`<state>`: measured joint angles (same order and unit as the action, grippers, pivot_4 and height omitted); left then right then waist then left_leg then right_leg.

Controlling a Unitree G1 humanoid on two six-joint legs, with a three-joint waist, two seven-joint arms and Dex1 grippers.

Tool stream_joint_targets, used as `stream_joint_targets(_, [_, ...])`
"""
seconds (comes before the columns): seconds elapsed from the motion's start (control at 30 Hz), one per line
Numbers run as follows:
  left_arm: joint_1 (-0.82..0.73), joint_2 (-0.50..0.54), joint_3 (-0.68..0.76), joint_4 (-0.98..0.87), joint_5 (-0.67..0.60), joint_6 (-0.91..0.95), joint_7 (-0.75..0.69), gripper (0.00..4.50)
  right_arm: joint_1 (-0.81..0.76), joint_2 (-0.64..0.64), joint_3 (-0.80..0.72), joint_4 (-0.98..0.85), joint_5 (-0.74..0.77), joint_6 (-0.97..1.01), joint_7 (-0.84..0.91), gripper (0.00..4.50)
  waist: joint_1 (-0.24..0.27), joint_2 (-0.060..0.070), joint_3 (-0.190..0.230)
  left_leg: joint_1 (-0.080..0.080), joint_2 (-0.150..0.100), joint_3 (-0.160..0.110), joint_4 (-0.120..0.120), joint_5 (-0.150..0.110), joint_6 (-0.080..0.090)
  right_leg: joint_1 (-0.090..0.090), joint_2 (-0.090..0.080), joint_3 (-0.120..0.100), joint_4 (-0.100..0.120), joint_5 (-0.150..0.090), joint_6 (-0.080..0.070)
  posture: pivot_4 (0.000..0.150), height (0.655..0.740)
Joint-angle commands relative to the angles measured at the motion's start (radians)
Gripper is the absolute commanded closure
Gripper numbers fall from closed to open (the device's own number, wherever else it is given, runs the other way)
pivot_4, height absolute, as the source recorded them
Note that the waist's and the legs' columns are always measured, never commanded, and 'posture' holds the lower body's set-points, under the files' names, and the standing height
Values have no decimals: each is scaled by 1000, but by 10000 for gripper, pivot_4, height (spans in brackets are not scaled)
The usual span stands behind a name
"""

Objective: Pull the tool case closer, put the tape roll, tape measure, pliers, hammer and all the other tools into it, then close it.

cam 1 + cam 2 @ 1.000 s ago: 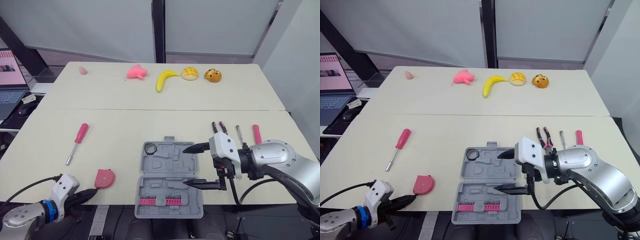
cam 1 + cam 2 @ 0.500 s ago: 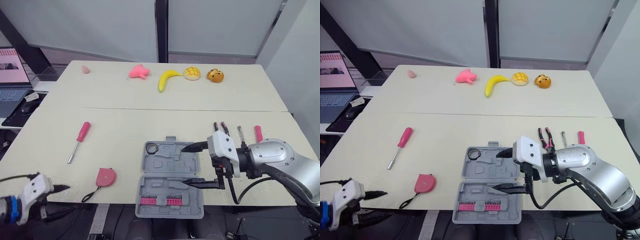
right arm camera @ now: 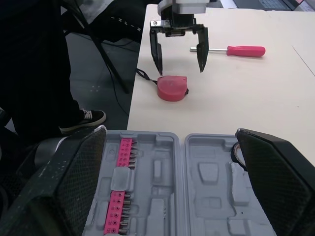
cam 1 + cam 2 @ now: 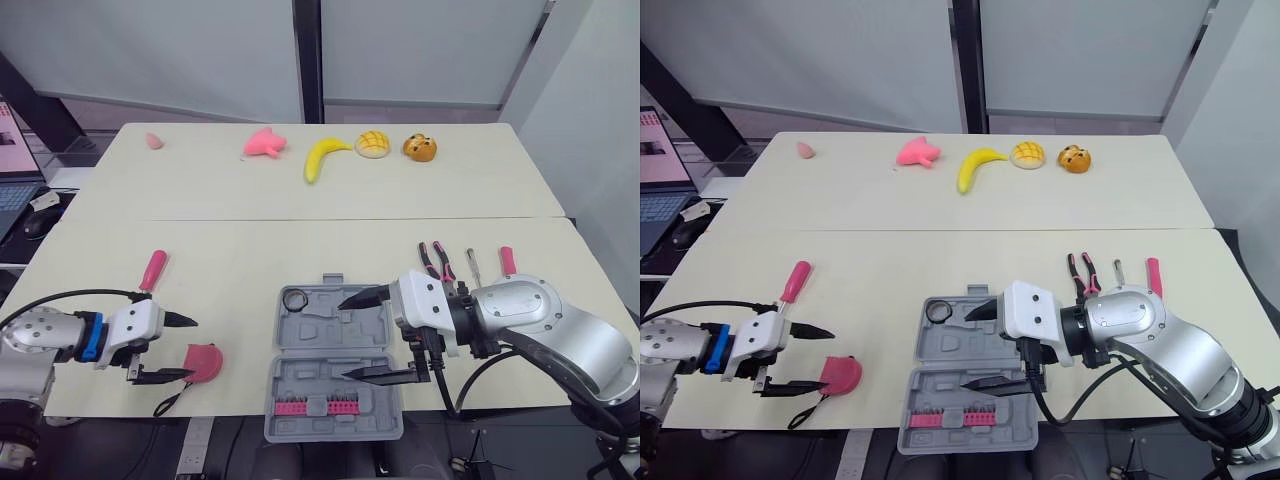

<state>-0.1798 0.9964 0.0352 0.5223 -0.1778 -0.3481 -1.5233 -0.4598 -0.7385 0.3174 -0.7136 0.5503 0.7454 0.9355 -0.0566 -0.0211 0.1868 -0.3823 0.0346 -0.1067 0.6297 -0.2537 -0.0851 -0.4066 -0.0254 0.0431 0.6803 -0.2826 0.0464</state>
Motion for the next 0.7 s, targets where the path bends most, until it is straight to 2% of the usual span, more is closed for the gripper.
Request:
stream_joint_targets(0.03, [-7,-4,-27,10,16,-39,-18,546,-7,4,-9,-34,4,-8,-1,0,0,0,0,0,0,0,0,0,0,0,0,0,0,0,0,1500,7400])
stream_joint_targets(0.7, [13,-37,-77,67,66,-112,54,546,-14,-4,-17,-53,20,21,0,0,1,0,0,0,1,0,0,0,0,0,1,0,1,0,0,1500,7400])
